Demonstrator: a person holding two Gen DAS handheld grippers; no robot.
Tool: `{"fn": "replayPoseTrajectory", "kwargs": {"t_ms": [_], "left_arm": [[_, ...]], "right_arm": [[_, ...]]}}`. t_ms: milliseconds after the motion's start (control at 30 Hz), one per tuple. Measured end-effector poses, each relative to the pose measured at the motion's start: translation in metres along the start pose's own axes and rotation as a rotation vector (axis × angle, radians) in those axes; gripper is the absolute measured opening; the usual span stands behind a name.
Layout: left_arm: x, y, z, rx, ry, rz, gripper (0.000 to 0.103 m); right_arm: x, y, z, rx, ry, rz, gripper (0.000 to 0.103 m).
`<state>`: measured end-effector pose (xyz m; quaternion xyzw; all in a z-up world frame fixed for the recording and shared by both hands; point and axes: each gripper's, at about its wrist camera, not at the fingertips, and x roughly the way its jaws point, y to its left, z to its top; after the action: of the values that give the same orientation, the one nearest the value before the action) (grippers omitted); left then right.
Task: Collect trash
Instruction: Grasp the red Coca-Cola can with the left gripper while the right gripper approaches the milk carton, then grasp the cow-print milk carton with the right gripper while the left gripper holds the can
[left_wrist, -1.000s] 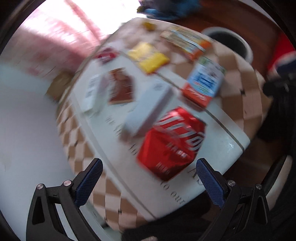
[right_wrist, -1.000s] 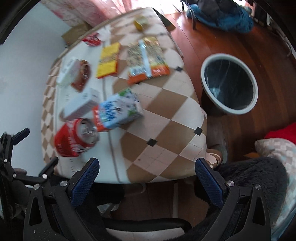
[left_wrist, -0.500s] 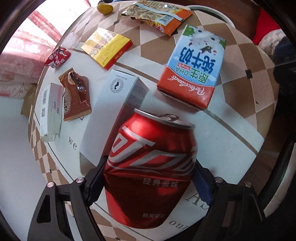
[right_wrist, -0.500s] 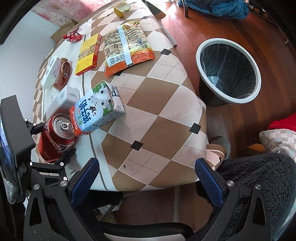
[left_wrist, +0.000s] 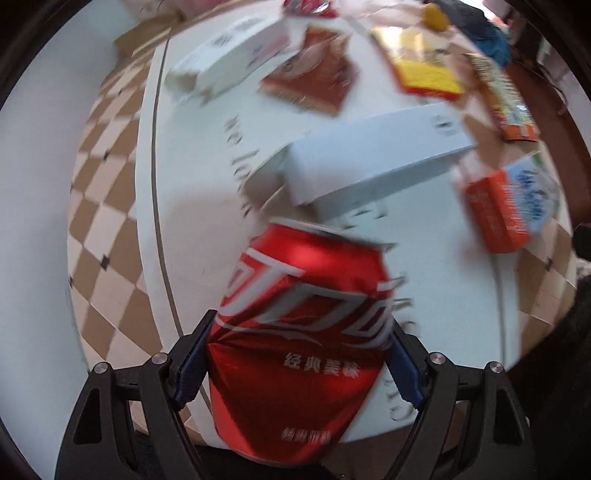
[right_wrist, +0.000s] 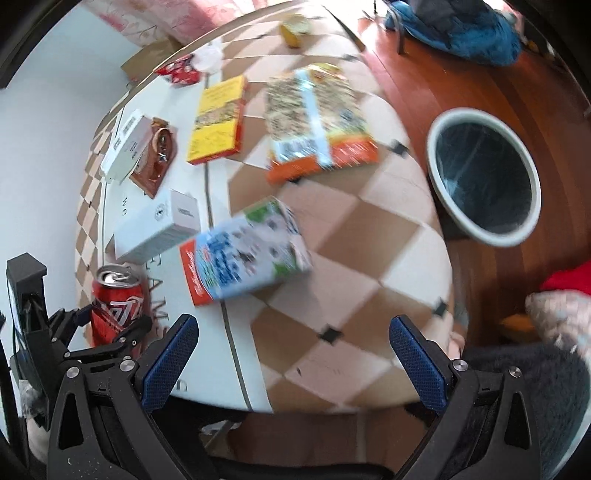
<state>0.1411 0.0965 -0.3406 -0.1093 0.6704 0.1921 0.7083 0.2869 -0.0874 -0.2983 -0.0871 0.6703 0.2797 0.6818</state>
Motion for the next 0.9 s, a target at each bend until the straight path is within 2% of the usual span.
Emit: {"fn": "replayPoseTrajectory", "kwargs": {"t_ms": [100,200,300,500,600,633,667,700,900], "left_arm": [[0.003,0.013,0.002,-0.055,-0.015,-0.058,0.080],[0.000,0.016,-0.001,-0.071,-0.041,-0.024,0.079],[0.000,0.026,-0.003,-0.106,-0.056,-0.021,0.079],[-0.018,0.030,-0.016,-0.153,-0.095,0.043,0.079],[-0.027,0.036,-0.018,-0.169,-0.115,0.068,0.079],[-0.030,0.037,-0.020,-0.175,-0.122,0.075,0.079],[-0.039,0.026,-0.026,-0.181,-0.126,0.080,0.079],[-0.042,0.025,-0.027,-0.188,-0.131,0.083,0.079],[-0.072,0.019,-0.029,-0.218,-0.185,0.085,0.079]], "right_arm": [[0.009,0.023,0.014,-0.070,0.001,-0.046,0.103],[0.016,0.039,0.023,-0.117,0.001,-0.078,0.103],[0.025,0.057,0.029,-0.166,-0.012,-0.118,0.103],[0.053,0.070,0.035,-0.175,0.023,-0.193,0.103],[0.061,0.072,0.037,-0.158,0.032,-0.194,0.103],[0.061,0.072,0.036,-0.160,0.027,-0.194,0.101],[0.060,0.074,0.035,-0.165,0.017,-0.195,0.095],[0.058,0.074,0.034,-0.170,0.009,-0.192,0.094],[0.037,0.065,0.019,-0.173,-0.051,-0.176,0.094]]}}
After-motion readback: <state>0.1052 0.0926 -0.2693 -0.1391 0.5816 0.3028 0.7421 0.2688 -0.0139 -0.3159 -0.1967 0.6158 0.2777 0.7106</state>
